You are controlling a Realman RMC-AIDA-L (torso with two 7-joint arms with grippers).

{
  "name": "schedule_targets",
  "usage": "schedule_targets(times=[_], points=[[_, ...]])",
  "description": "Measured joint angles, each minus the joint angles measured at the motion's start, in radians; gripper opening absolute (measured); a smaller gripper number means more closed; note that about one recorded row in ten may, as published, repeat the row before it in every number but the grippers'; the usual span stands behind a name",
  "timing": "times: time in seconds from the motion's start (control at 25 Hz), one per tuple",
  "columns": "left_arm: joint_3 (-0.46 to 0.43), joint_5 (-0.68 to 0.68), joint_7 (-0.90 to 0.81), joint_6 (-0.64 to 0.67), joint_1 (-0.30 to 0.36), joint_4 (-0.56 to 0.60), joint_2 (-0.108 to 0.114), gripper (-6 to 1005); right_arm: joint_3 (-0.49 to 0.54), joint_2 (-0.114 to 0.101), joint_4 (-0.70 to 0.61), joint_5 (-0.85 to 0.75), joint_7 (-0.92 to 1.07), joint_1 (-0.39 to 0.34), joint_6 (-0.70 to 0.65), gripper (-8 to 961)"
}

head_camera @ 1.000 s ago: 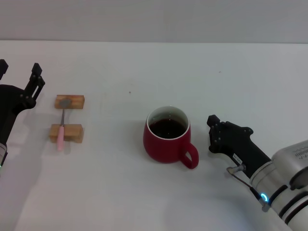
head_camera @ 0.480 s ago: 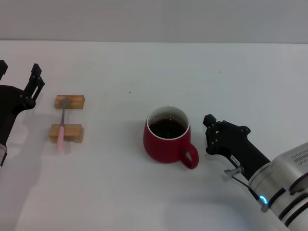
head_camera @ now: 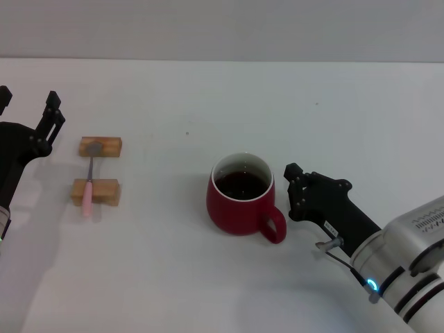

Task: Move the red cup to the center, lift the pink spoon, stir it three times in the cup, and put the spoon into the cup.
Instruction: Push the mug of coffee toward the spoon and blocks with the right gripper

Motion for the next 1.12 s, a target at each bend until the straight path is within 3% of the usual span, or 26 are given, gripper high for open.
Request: schedule_targets(times=[1.12], points=[[0.002, 0.000, 0.000, 0.000, -0.002, 0.005, -0.001, 782, 0.005, 0.000, 0.018, -0.002, 0.044, 0.089, 0.054, -2]])
